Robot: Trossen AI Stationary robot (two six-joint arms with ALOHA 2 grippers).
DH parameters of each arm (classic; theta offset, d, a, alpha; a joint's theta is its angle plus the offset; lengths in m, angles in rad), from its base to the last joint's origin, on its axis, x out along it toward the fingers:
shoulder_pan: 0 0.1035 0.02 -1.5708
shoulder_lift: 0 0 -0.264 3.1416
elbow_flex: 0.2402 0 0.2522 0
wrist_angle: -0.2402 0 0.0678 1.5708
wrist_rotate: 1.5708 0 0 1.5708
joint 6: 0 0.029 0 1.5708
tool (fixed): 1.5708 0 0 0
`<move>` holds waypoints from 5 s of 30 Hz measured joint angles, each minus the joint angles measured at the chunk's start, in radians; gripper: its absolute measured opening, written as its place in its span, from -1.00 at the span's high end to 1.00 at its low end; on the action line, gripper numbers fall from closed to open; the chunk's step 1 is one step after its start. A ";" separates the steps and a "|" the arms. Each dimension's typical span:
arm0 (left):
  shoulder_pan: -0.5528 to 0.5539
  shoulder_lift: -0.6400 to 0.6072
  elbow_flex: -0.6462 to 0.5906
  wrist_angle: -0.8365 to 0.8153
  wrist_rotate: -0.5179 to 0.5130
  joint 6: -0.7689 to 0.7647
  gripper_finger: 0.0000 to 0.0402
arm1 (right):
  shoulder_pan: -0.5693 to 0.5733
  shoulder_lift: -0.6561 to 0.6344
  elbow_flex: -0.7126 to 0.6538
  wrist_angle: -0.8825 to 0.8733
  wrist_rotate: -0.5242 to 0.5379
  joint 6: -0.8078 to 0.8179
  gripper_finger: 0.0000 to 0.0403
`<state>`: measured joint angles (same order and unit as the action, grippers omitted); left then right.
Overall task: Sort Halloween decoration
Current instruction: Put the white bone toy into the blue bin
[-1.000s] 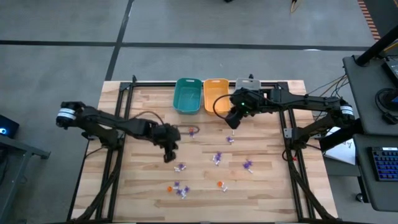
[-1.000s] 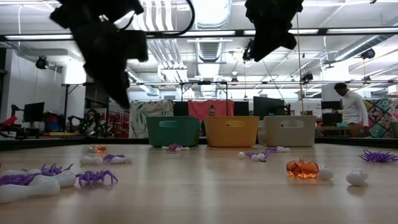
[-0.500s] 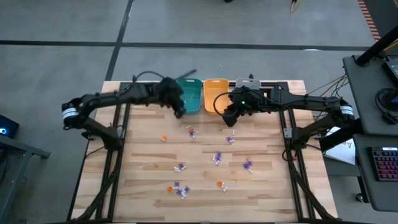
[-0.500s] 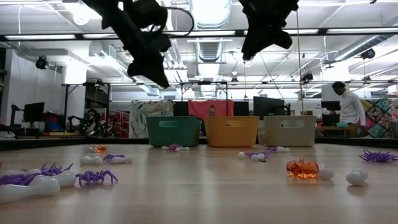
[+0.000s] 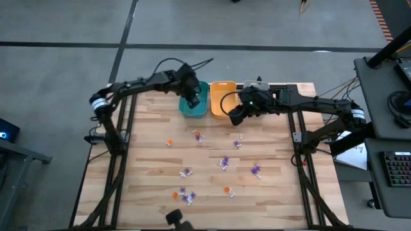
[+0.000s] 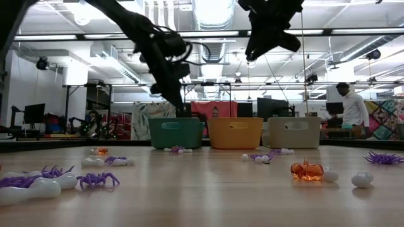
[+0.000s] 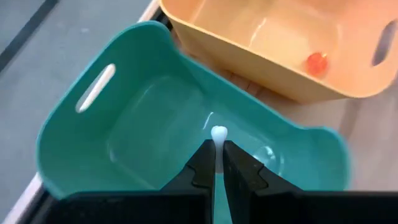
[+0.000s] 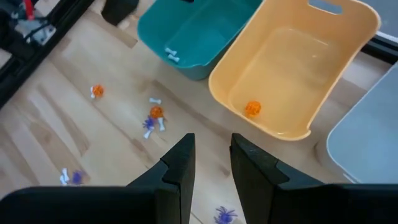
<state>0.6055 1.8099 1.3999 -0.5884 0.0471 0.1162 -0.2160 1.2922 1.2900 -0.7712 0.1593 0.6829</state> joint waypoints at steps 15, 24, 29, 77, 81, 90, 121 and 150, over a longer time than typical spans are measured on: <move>0.022 0.118 0.065 -0.103 0.008 0.135 1.00 | -0.048 0.000 0.000 -0.001 0.001 0.074 0.55; 0.025 0.115 0.065 -0.117 0.054 0.347 1.00 | -0.132 0.000 -0.001 0.008 0.052 -0.103 0.55; 0.025 0.115 0.064 -0.119 0.104 0.420 1.00 | -0.206 0.001 -0.001 0.125 0.037 -0.338 0.55; 0.030 0.063 0.180 -0.106 0.048 0.211 0.39 | -0.669 0.154 0.037 0.704 -0.481 -0.420 0.55; 0.048 0.016 0.173 -0.104 0.101 0.213 0.45 | -0.634 0.154 0.071 0.627 -0.557 -0.325 0.55; 0.063 -0.091 0.142 -0.147 0.167 0.212 0.59 | -0.443 0.154 0.095 0.470 -0.590 -0.179 0.55; 0.043 -0.638 -0.472 0.305 0.277 -0.291 0.61 | -0.059 0.406 0.078 -0.367 -0.361 0.220 0.55; 0.043 -0.633 -0.473 0.316 0.248 -0.310 0.61 | -0.035 0.529 -0.094 -0.112 -0.238 0.262 0.57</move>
<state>0.6487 1.1766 0.9272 -0.2726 0.2947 -0.1935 -0.2508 1.8216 1.1958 -0.8829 -0.0789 0.9451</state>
